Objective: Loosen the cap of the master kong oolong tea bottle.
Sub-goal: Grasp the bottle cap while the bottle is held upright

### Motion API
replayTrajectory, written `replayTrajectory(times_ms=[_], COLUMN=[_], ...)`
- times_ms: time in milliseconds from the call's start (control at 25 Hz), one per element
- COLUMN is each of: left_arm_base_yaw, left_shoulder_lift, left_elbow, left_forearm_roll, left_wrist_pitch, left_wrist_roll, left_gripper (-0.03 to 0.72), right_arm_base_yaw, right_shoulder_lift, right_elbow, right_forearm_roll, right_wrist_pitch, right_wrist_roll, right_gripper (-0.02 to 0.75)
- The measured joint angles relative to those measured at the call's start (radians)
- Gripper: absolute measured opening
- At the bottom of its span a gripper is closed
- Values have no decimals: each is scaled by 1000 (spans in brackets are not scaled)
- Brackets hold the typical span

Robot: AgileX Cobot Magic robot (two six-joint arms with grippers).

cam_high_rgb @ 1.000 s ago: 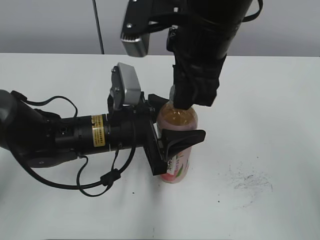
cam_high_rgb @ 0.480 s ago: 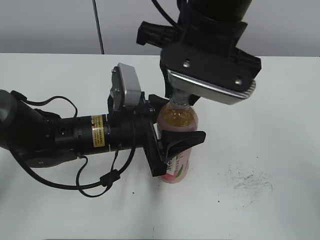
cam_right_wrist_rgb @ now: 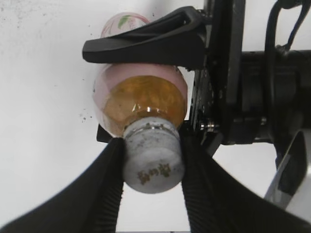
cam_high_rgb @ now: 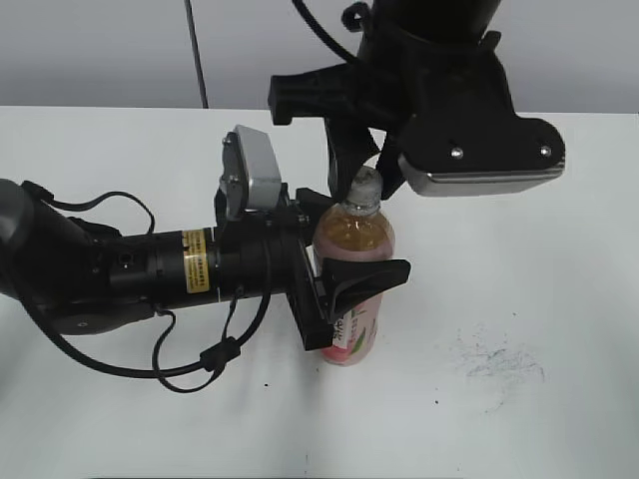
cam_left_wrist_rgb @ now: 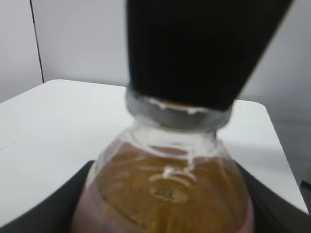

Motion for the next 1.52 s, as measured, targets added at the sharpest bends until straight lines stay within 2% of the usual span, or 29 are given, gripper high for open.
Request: replayTrajectory(times_ms=[280,880,1120,1280,1520], left_arm_base_yaw=[0,0,0,0,0], left_shoulder_lift=[0,0,0,0,0], left_elbow=[0,0,0,0,0], left_forearm_roll=[-4,-12,-13,-14,-14], left_wrist_pitch=[1,4,6,6,6], left_wrist_roll=[-1,-9,-10,-10,-11], left_gripper=[445,445,445,445,445], right_arm_base_yaw=[1,3,3,-9,-115], right_shoulder_lift=[0,-20,-27,-35,-58], right_elbow=[-7,-14,-18,-18,-18], right_forearm_roll=[-8,-23,23,-46,-151], right_wrist_pitch=[0,1,1,1,1], right_wrist_roll=[-72,-44,-108,113,716], right_gripper=[276,273,273,273,273])
